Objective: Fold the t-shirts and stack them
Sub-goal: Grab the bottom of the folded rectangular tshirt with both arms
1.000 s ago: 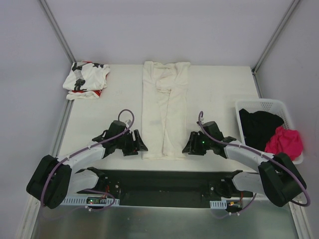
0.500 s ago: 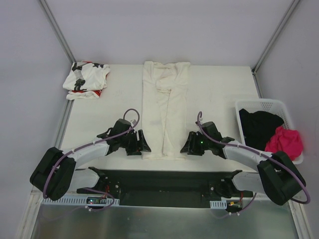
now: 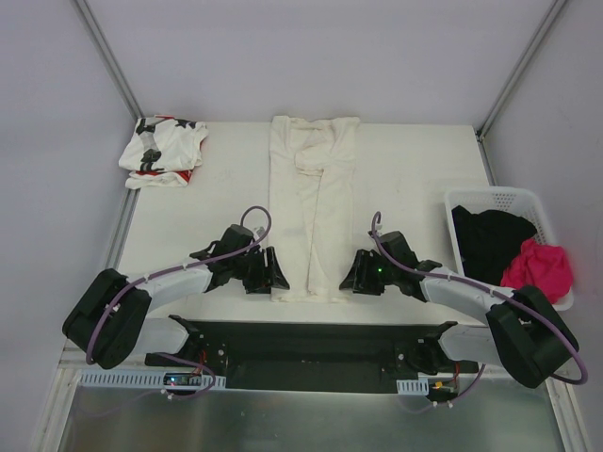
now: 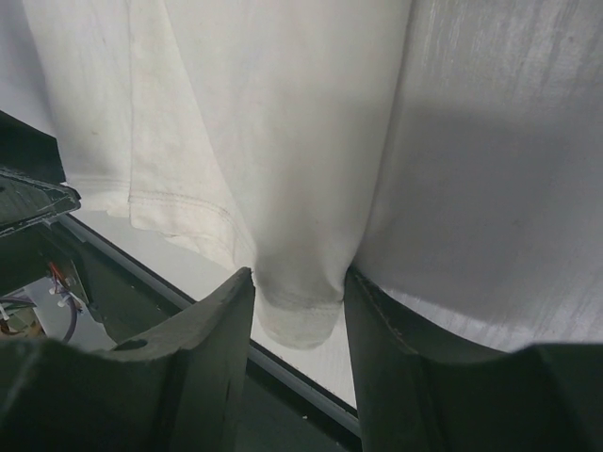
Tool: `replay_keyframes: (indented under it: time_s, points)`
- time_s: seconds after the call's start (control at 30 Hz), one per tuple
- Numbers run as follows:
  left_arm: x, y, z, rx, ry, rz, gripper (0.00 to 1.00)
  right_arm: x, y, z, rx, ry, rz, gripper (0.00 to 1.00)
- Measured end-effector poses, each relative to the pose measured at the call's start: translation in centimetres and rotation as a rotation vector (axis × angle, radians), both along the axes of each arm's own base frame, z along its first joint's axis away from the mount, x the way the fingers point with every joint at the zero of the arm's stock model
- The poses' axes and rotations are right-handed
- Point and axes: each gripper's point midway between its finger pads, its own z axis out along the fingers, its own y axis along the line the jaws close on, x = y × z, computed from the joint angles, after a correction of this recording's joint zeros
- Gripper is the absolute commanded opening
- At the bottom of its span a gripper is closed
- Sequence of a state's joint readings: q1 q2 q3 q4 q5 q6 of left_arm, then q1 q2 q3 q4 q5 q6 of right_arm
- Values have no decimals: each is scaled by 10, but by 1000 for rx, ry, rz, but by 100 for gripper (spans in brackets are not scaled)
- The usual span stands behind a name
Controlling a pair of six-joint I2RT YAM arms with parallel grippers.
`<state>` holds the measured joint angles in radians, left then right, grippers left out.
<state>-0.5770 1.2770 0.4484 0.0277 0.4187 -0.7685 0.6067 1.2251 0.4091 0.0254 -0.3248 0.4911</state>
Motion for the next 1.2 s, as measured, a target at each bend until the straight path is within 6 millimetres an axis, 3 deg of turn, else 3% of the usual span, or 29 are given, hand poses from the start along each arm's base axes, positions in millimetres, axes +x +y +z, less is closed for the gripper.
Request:
replay_keyframes:
  time_s: [0.33,0.5,0.6,0.77,1.2]
  points:
    - [-2,2,-4,16,16,1,32,-1,-3,-5,-15,5,-17,29]
    - [-3,4,-9,30,29,0,16,0,-4,-7,-22,8,-22,20]
    - [-4,4,-11,36,31,-4,0,-1,-4,-8,-24,14,-20,13]
    - [-4,5,-12,40,28,-8,0,-1,-4,-10,-25,19,-18,1]
    - [2,4,-6,58,9,-31,0,0,-5,-10,-39,21,-14,1]
